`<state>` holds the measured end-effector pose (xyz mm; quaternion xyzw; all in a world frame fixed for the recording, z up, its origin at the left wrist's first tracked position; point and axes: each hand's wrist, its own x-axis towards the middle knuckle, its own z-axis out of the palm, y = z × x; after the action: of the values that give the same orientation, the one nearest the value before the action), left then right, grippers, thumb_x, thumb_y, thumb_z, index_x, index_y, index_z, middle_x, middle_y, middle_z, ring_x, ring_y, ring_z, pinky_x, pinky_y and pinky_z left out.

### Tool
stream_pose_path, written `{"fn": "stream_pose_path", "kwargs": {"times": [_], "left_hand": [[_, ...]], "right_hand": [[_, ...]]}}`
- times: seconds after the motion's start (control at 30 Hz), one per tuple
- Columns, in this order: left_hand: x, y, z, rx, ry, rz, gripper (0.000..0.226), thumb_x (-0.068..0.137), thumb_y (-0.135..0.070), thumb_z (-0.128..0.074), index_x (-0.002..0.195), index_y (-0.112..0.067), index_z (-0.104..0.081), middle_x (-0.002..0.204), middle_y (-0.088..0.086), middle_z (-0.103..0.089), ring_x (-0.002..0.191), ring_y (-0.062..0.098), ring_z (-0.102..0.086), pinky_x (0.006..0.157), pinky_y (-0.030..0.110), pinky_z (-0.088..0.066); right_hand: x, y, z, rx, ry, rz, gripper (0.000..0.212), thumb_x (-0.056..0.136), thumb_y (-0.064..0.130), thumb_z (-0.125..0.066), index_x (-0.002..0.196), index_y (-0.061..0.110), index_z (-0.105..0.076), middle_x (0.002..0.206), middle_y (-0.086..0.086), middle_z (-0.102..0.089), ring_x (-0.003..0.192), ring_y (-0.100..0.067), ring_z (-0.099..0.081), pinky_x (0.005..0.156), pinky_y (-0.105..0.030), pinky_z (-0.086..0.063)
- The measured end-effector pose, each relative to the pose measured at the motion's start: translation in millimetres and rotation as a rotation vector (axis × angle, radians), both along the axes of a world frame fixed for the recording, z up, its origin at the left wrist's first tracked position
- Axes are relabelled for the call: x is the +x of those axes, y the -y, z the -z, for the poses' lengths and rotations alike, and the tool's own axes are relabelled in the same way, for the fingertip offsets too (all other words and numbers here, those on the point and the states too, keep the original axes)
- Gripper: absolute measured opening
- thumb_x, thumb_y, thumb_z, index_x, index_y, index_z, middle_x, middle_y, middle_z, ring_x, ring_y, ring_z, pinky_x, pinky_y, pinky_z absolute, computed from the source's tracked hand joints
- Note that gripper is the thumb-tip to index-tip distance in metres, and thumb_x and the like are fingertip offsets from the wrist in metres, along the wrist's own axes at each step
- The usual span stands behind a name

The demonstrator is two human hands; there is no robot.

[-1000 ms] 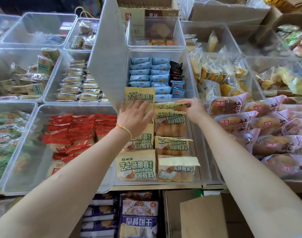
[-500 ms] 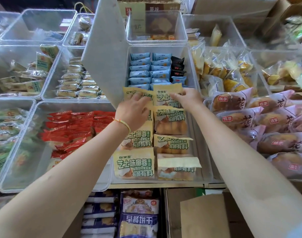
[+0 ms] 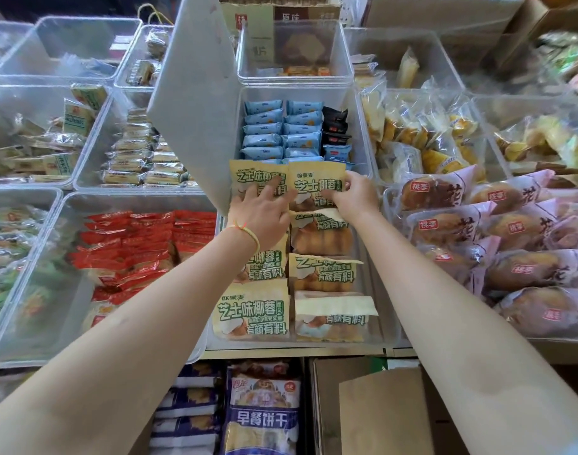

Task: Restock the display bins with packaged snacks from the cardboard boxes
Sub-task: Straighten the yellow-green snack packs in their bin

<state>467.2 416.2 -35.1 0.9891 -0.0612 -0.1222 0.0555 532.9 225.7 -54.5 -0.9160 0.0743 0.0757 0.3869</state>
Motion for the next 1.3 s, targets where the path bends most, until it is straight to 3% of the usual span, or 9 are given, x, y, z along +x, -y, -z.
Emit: {"fn": "stream_pose_path", "kwargs": {"times": [0.17,0.33,0.43,0.53,0.67,0.83,1.03,1.17,1.3], "left_hand": [[14,1,4,0.078,-0.046,-0.028,0.053,0.099,-0.040,-0.024,0.152,-0.040,-0.022,0.163,-0.005,-0.014,0.146,0.033,-0.016,0.113,0.059,-0.023],[8,-4,-5,-0.275,0.303,-0.145,0.047,0.091,-0.014,-0.047,0.138,-0.019,-0.044,0.144,0.011,-0.042,0.129,0.032,-0.041,0.092,0.046,-0.046],[18,-17,-9,-0.164,0.463,-0.197,0.062,0.085,-0.010,-0.053,0.144,-0.020,-0.035,0.150,0.010,-0.034,0.137,0.032,-0.032,0.105,0.049,-0.038],[39,-19,-17,-0.061,0.265,-0.190,0.054,0.094,-0.018,-0.051,0.145,-0.024,-0.036,0.150,0.004,-0.041,0.139,0.027,-0.035,0.114,0.049,-0.025],[56,-20,-26,0.006,0.083,-0.167,0.026,0.095,-0.026,-0.052,0.119,-0.024,-0.063,0.120,0.005,-0.065,0.108,0.030,-0.061,0.082,0.038,-0.048],[55,-17,-32,0.131,-0.034,-0.104,0.029,0.098,-0.041,-0.053,0.109,-0.017,-0.066,0.111,0.006,-0.063,0.106,0.030,-0.060,0.079,0.039,-0.049],[53,-25,-49,0.118,-0.070,0.023,0.028,0.092,-0.038,-0.059,0.071,-0.022,-0.049,0.076,-0.003,-0.047,0.081,0.025,-0.053,0.066,0.032,-0.044],[53,-24,-42,0.061,-0.115,0.034,0.009,0.085,-0.014,-0.058,0.081,-0.022,-0.059,0.086,-0.001,-0.056,0.081,0.024,-0.056,0.068,0.031,-0.047],[60,-18,-37,0.155,-0.198,0.101,0.019,0.086,-0.009,-0.055,0.099,-0.021,-0.062,0.093,0.000,-0.058,0.084,0.021,-0.056,0.064,0.030,-0.046]], "right_hand": [[-4,19,-10,0.030,0.069,0.076,0.006,0.086,0.020,-0.076,0.089,0.016,-0.073,0.088,-0.002,-0.069,0.087,-0.023,-0.064,0.073,-0.028,-0.047],[-3,19,-12,0.157,-0.109,0.000,0.027,0.085,0.020,-0.079,0.111,0.019,-0.073,0.103,0.000,-0.069,0.093,-0.017,-0.063,0.074,-0.026,-0.052],[-2,11,-11,0.204,-0.132,0.037,0.024,0.084,0.020,-0.080,0.108,0.023,-0.074,0.106,-0.001,-0.069,0.099,-0.018,-0.062,0.083,-0.025,-0.048],[1,9,-12,0.218,-0.123,0.042,0.015,0.084,0.022,-0.081,0.096,0.021,-0.072,0.096,0.000,-0.069,0.094,-0.017,-0.062,0.082,-0.027,-0.046],[7,11,-12,0.209,-0.148,0.053,0.011,0.084,0.022,-0.080,0.084,0.022,-0.069,0.097,-0.003,-0.072,0.093,-0.023,-0.068,0.084,-0.041,-0.058],[14,9,-15,0.165,-0.192,0.074,0.013,0.087,0.015,-0.075,0.078,0.021,-0.068,0.097,-0.006,-0.074,0.084,-0.026,-0.073,0.075,-0.048,-0.062],[13,7,-19,0.123,-0.186,0.064,0.018,0.088,0.014,-0.074,0.073,0.021,-0.067,0.093,-0.006,-0.074,0.083,-0.026,-0.072,0.074,-0.048,-0.062],[9,7,-21,0.190,-0.202,0.025,0.015,0.086,0.021,-0.077,0.078,0.025,-0.066,0.095,-0.004,-0.074,0.086,-0.025,-0.073,0.078,-0.048,-0.061],[7,8,-21,0.179,-0.193,-0.001,0.013,0.090,0.022,-0.073,0.082,0.027,-0.064,0.100,-0.003,-0.073,0.090,-0.025,-0.072,0.080,-0.049,-0.061]]}}
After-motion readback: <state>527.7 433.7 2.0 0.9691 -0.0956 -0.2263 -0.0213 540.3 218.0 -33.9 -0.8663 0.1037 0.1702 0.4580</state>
